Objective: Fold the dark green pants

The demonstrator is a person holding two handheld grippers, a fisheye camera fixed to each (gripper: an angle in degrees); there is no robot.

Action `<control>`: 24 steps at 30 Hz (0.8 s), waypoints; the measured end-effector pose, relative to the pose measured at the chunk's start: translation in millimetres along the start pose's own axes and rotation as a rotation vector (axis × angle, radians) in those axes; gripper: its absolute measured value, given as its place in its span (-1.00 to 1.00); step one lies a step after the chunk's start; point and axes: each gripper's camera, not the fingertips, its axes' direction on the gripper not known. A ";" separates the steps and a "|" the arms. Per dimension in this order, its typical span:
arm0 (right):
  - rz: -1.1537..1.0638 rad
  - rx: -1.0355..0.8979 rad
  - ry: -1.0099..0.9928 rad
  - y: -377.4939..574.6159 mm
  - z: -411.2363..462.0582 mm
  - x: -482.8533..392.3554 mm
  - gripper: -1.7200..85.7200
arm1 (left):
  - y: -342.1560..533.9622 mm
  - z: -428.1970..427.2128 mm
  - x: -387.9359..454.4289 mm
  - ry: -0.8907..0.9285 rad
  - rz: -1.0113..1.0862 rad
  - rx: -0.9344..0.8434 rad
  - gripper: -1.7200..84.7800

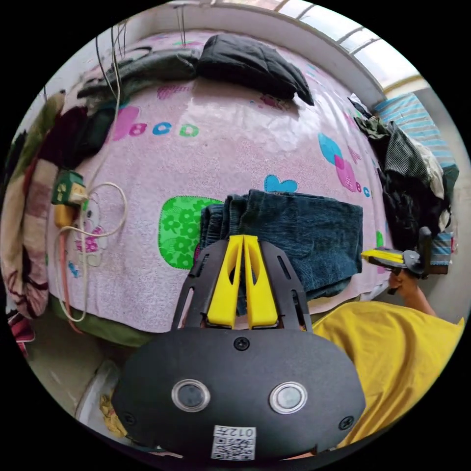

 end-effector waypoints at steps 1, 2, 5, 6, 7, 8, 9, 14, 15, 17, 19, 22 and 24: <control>0.044 0.075 -0.022 -3.4 -13.9 11.4 -0.96 | 0.2 -6.2 6.2 -0.007 0.023 0.021 -0.96; 0.095 0.130 -0.031 -10.0 -21.5 23.9 -0.96 | -1.3 -15.2 18.3 -0.001 0.066 0.053 -0.96; 0.167 0.172 -0.011 -34.3 -17.2 43.2 -0.96 | -13.7 -14.5 43.5 -0.025 0.151 0.022 -0.96; 0.174 0.170 -0.003 -39.1 -13.9 44.9 -0.96 | -18.4 -8.3 50.2 -0.073 0.169 -0.008 -0.96; 0.190 0.153 0.023 -48.5 -5.1 47.8 -0.96 | -20.1 -4.5 52.3 -0.099 0.175 -0.024 -0.96; 0.201 0.121 0.056 -56.9 6.2 50.0 -0.96 | -22.9 4.1 52.8 -0.157 0.167 -0.062 -0.96; 0.204 0.108 0.065 -60.2 11.6 51.1 -0.96 | -24.3 13.5 49.0 -0.197 0.145 -0.102 -0.96; 0.236 0.063 0.052 -69.7 30.8 63.6 -0.96 | -21.7 19.8 25.1 -0.020 0.005 -0.071 -0.96; 0.235 0.058 0.038 -69.9 30.1 66.8 -0.96 | -22.7 19.3 23.6 0.003 0.001 -0.074 -0.96; 0.283 0.041 -0.047 -70.8 20.1 84.0 -0.96 | -26.0 15.7 22.4 0.034 -0.003 -0.091 -0.96; 0.270 0.086 -0.033 -68.7 4.2 79.9 -0.96 | -28.5 5.7 25.7 0.013 -0.005 -0.094 -0.96; 0.111 0.130 0.015 -74.8 -5.9 46.5 -0.96 | -30.9 -16.8 44.1 -0.059 0.056 -0.022 -0.96; 0.057 0.092 0.008 -86.5 4.9 31.2 -0.96 | -40.8 -16.2 57.5 -0.056 0.122 -0.020 -0.96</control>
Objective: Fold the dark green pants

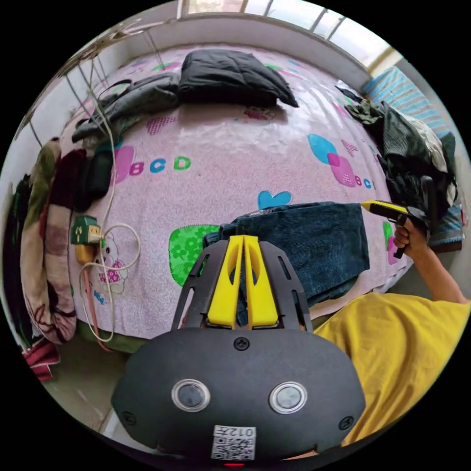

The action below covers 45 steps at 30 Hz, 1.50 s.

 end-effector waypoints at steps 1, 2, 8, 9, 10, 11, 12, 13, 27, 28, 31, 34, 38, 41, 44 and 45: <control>-0.007 -0.036 0.011 -6.3 12.2 -5.9 -0.96 | -3.8 3.0 1.9 -0.008 0.009 -0.013 -0.96; 0.002 -0.084 0.050 -11.4 27.0 -8.2 -0.96 | -11.2 11.1 4.1 -0.034 0.013 -0.046 -0.96; -0.026 -0.149 0.103 -16.2 46.7 -5.1 -0.96 | -31.1 32.1 -5.9 -0.013 -0.015 -0.060 -0.96; -0.025 -0.152 0.092 -16.3 46.1 -2.5 -0.96 | -32.9 34.5 -8.2 0.003 -0.019 -0.059 -0.96; 0.005 -0.157 0.054 -16.9 43.9 6.1 -0.96 | -33.5 35.3 -9.5 0.012 -0.021 -0.058 -0.96; 0.063 -0.155 0.008 -16.5 39.7 16.4 -0.96 | -34.7 35.1 -13.4 0.040 -0.033 -0.060 -0.96; 0.095 -0.143 -0.012 -15.0 35.9 20.6 -0.96 | -35.6 31.6 -17.4 0.065 -0.054 -0.068 -0.96; 0.118 -0.099 -0.038 -9.0 24.2 23.1 -0.96 | -35.4 27.9 -17.9 0.067 -0.059 -0.065 -0.96; -0.178 -0.228 0.006 71.3 37.2 -5.6 -0.96 | -8.4 49.9 18.4 -0.023 0.189 -0.226 -0.96; -0.190 -0.222 0.008 72.1 37.5 -5.2 -0.96 | -9.6 51.1 16.1 -0.016 0.187 -0.226 -0.96; -0.184 -0.228 -0.023 74.9 32.4 4.0 -0.96 | -13.8 55.7 3.5 0.034 0.175 -0.229 -0.96; -0.118 -0.211 -0.007 81.8 14.1 17.6 -0.96 | -15.9 50.0 -16.2 0.097 0.055 -0.217 -0.96; -0.137 -0.153 -0.147 101.5 -17.9 31.0 -0.96 | -24.6 16.8 -7.6 0.096 0.112 -0.114 -0.96; -0.115 -0.196 -0.256 109.6 -9.5 44.1 -0.96 | -38.0 31.2 20.8 0.219 0.272 -0.170 -0.96; -0.109 -0.246 -0.190 116.8 3.5 52.5 -0.96 | -40.1 68.3 40.6 0.071 0.393 -0.340 -0.96; -0.107 -0.250 -0.191 118.2 5.0 54.4 -0.96 | -38.2 78.9 38.5 0.046 0.404 -0.368 -0.96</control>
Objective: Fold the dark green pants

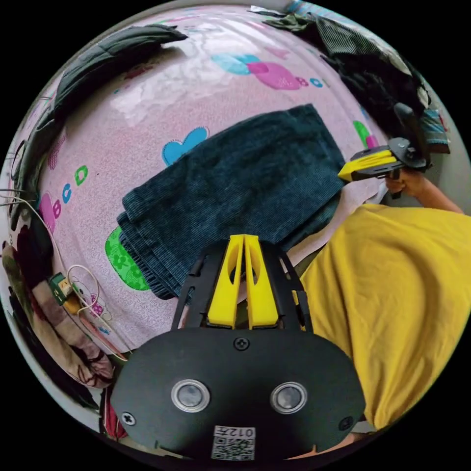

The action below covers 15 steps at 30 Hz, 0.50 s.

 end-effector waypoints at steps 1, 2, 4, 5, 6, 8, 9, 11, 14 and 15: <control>0.013 0.016 -0.017 3.1 -0.7 4.3 -0.96 | 1.2 2.3 -2.9 0.006 -0.004 0.008 -0.96; 0.035 0.027 -0.031 5.5 -2.8 8.4 -0.96 | 5.2 3.7 -11.9 0.040 -0.020 0.029 -0.96; 0.056 0.038 -0.027 10.0 -7.7 11.2 -0.96 | 13.0 2.4 -31.2 0.092 -0.085 0.037 -0.96; 0.055 0.042 -0.011 14.2 -10.0 12.1 -0.96 | 20.6 -0.7 -42.6 0.069 -0.121 0.044 -0.96; 0.055 0.043 -0.006 16.4 -10.3 13.1 -0.96 | 29.2 -3.2 -53.6 0.039 -0.149 0.052 -0.96; 0.071 0.056 -0.034 23.5 -9.0 22.8 -0.96 | 41.2 -1.9 -71.3 0.081 -0.175 0.065 -0.96; 0.081 0.060 -0.048 24.1 -8.8 26.1 -0.96 | 48.1 0.2 -83.1 0.130 -0.197 0.087 -0.96; 0.101 0.053 -0.077 21.9 -8.3 34.6 -0.96 | 55.1 6.1 -98.4 0.185 -0.226 0.109 -0.96; 0.120 0.085 -0.047 26.3 -23.2 34.1 -0.95 | 69.5 8.5 -119.8 0.255 -0.313 0.165 -0.96; 0.130 0.108 -0.033 30.2 -28.8 34.8 -0.94 | 80.8 1.8 -126.1 0.257 -0.353 0.228 -0.96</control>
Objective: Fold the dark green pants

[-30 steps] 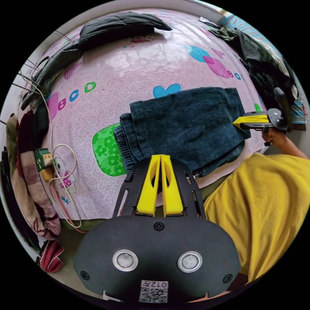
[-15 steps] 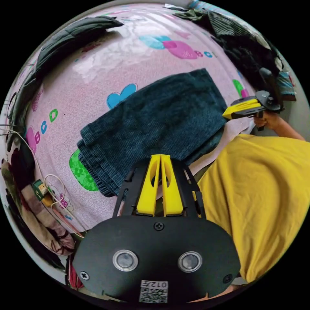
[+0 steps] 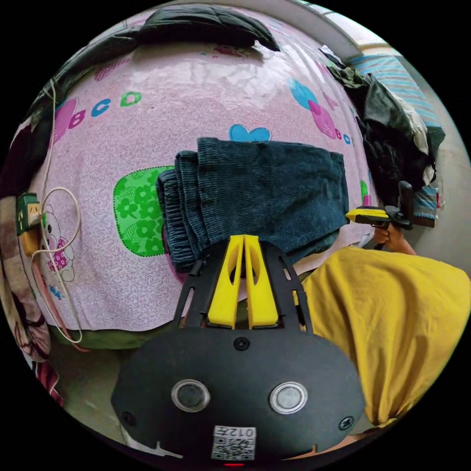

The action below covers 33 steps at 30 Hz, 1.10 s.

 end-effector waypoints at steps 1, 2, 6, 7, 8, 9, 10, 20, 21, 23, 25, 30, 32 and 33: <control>0.032 0.043 0.005 7.5 -11.2 6.6 -0.93 | 4.1 -5.8 -4.1 0.004 -0.018 0.031 -0.96; 0.092 0.075 -0.018 16.1 -19.1 20.5 -0.92 | 13.2 -16.3 -14.0 0.026 -0.058 0.083 -0.96; 0.278 0.115 -0.195 41.9 -20.2 74.5 -0.81 | 52.2 -31.5 -58.9 0.220 -0.258 0.202 -0.94; 0.319 0.123 -0.265 47.5 -16.1 87.6 -0.79 | 58.4 -31.1 -65.0 0.242 -0.289 0.212 -0.94; 0.359 0.131 -0.329 51.7 -10.0 99.3 -0.77 | 71.2 -29.4 -76.5 0.281 -0.347 0.232 -0.92; 0.376 0.133 -0.352 53.1 -6.5 104.2 -0.76 | 84.7 -26.1 -87.8 0.323 -0.412 0.251 -0.89; 0.402 0.140 -0.386 54.8 0.3 111.7 -0.74 | 91.6 -23.9 -93.2 0.348 -0.442 0.262 -0.88; 0.328 0.043 -0.497 21.8 37.6 112.7 -0.79 | 166.4 12.9 -142.5 0.637 -0.673 0.344 -0.65; 0.322 0.038 -0.503 19.7 35.9 111.1 -0.80 | 171.1 14.4 -146.0 0.665 -0.682 0.364 -0.63; 0.311 0.039 -0.531 11.6 21.3 100.1 -0.86 | 177.1 17.3 -150.8 0.697 -0.696 0.377 -0.61; 0.287 0.062 -0.564 5.7 4.9 86.8 -0.89 | 182.3 19.8 -154.0 0.730 -0.705 0.392 -0.58; 0.234 0.053 -0.588 -16.0 -23.2 45.6 -0.93 | 199.1 34.0 -158.3 0.908 -0.757 0.461 -0.54; 0.237 0.062 -0.617 -24.7 -29.9 28.9 -0.94 | 206.2 38.6 -159.3 0.951 -0.805 0.485 -0.53; 0.239 0.065 -0.628 -26.7 -31.1 25.0 -0.94 | 210.0 40.8 -158.7 0.979 -0.827 0.502 -0.53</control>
